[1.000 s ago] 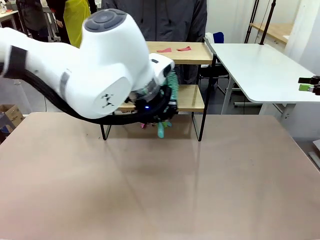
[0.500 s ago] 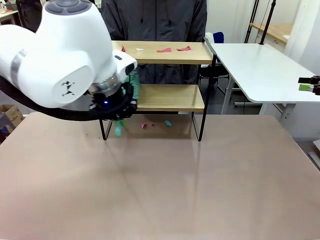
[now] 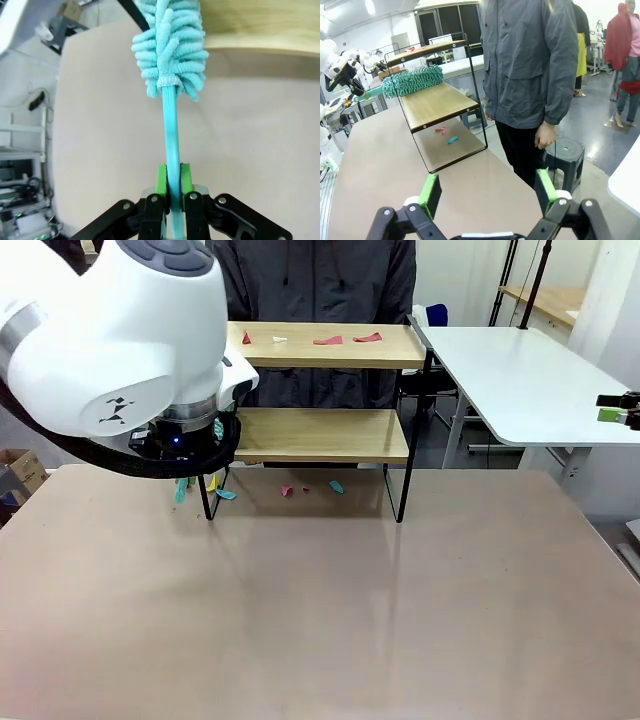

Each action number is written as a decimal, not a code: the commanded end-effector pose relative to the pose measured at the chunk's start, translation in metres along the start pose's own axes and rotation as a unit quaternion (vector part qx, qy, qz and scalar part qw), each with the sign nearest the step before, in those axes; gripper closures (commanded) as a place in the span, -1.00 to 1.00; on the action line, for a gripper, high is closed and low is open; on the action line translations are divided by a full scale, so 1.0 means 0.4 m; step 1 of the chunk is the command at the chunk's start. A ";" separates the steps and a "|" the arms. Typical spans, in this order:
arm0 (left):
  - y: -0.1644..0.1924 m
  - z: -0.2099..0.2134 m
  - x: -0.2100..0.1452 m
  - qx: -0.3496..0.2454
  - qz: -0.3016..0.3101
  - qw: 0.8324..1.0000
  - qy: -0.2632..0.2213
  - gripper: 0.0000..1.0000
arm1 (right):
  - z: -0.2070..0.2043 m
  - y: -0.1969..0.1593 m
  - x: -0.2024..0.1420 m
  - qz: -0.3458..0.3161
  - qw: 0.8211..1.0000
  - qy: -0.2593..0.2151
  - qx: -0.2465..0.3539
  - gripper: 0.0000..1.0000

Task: Clean the shelf.
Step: Clean the specific section of the Shelf indicated by the human with the Duster.

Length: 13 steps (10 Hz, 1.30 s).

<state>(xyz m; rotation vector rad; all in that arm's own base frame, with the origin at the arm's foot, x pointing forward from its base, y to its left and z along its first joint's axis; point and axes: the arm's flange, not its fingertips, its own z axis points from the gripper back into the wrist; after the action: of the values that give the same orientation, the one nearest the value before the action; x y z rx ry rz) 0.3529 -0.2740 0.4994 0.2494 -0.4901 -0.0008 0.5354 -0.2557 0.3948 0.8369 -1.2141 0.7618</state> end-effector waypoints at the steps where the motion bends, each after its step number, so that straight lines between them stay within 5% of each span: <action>1: -0.021 0.047 0.001 -0.024 0.023 0.999 -0.032 0.74 | -0.003 0.001 0.006 0.000 1.000 0.002 0.000 -1.00; 2: 0.000 0.000 0.000 0.000 0.000 1.000 0.000 0.74 | -0.003 0.001 0.006 0.000 1.000 0.002 0.000 -1.00; 4: -0.021 0.032 -0.002 -0.009 0.004 1.000 -0.012 0.74 | -0.003 0.001 0.006 0.000 1.000 0.002 0.000 -1.00; 7: 0.049 0.104 -0.009 -0.161 -0.041 0.985 -0.053 0.74 | -0.003 0.001 0.006 0.000 1.000 0.002 0.000 -1.00; 13: 0.208 0.048 -0.008 -0.377 -0.218 0.900 -0.020 0.74 | -0.003 0.001 0.006 0.000 1.000 0.002 0.000 -1.00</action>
<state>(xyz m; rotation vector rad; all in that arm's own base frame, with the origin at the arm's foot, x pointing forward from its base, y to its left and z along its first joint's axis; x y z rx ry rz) 0.3407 -0.2201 0.5227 -0.3664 -0.4668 -0.5821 0.5354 -0.2557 0.3948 0.8370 -1.2141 0.7618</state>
